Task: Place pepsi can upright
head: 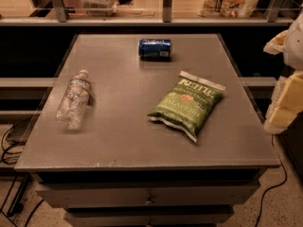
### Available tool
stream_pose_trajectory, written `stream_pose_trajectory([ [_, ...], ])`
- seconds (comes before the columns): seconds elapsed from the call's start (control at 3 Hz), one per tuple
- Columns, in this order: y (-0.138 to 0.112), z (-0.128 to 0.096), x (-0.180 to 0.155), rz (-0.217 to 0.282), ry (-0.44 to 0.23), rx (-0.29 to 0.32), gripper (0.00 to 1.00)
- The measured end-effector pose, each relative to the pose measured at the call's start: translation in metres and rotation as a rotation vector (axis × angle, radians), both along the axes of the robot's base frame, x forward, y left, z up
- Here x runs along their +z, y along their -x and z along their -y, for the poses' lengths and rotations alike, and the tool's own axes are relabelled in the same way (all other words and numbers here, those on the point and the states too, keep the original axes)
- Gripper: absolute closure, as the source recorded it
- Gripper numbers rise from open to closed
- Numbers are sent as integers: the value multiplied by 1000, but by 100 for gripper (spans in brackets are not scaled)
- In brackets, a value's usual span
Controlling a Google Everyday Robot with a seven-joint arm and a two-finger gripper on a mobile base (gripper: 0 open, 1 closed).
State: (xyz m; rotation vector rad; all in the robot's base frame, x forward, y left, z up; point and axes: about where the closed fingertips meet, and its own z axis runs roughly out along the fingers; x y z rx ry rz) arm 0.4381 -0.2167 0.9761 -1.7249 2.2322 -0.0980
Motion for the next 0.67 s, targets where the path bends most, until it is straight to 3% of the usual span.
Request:
stream_pose_trajectory([
  [0.67, -1, 0, 2, 12, 22, 12, 0],
])
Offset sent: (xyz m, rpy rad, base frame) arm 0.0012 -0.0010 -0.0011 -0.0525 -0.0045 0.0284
